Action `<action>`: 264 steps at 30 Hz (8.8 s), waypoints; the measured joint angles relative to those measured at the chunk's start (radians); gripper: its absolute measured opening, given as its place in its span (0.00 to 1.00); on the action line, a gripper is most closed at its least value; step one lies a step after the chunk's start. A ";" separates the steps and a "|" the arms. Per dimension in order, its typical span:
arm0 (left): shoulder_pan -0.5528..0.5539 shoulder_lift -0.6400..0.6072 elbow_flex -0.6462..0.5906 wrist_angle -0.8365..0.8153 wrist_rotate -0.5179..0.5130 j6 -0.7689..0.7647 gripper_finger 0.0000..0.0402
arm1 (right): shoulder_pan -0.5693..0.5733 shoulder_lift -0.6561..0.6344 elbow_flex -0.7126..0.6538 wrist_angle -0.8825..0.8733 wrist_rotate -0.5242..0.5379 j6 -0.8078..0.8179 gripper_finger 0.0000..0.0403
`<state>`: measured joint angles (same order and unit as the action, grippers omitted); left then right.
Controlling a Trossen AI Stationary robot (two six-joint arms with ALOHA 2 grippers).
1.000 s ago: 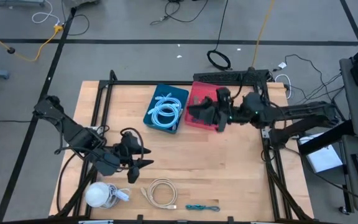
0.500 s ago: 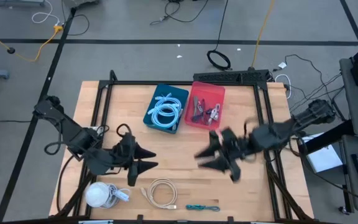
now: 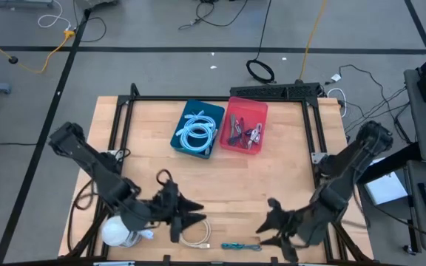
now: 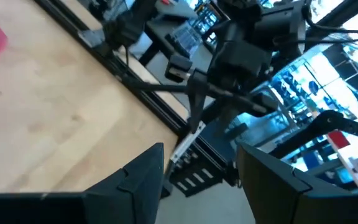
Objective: Pick & Place USB Port
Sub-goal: Put the small black and blue charger cable into the pink bin, then put the large brown charger cable into the blue bin
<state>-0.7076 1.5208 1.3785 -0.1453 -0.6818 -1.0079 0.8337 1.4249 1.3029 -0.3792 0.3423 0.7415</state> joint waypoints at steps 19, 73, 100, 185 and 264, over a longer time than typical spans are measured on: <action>-0.075 0.166 0.000 0.125 -0.002 -0.126 0.50 | 0.004 0.376 0.000 0.015 -0.177 0.015 0.39; -0.129 0.165 0.000 0.132 -0.052 -0.123 0.50 | -0.095 0.567 0.000 0.051 -0.163 0.162 0.03; -0.023 -0.068 0.000 -0.499 -0.030 -0.096 0.50 | -0.904 0.149 0.000 -0.035 0.393 0.342 0.00; 0.137 0.532 0.120 -0.692 0.562 0.131 0.50 | -0.123 -0.188 -0.002 -0.002 0.185 -0.231 0.38; 1.348 0.406 0.121 -0.790 0.722 0.564 0.02 | -0.258 -0.189 -0.002 0.128 0.442 -0.264 0.38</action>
<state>0.6399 1.9266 1.4994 -0.9353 0.0401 -0.4443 0.5753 1.2362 1.3014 -0.2516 0.7841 0.4771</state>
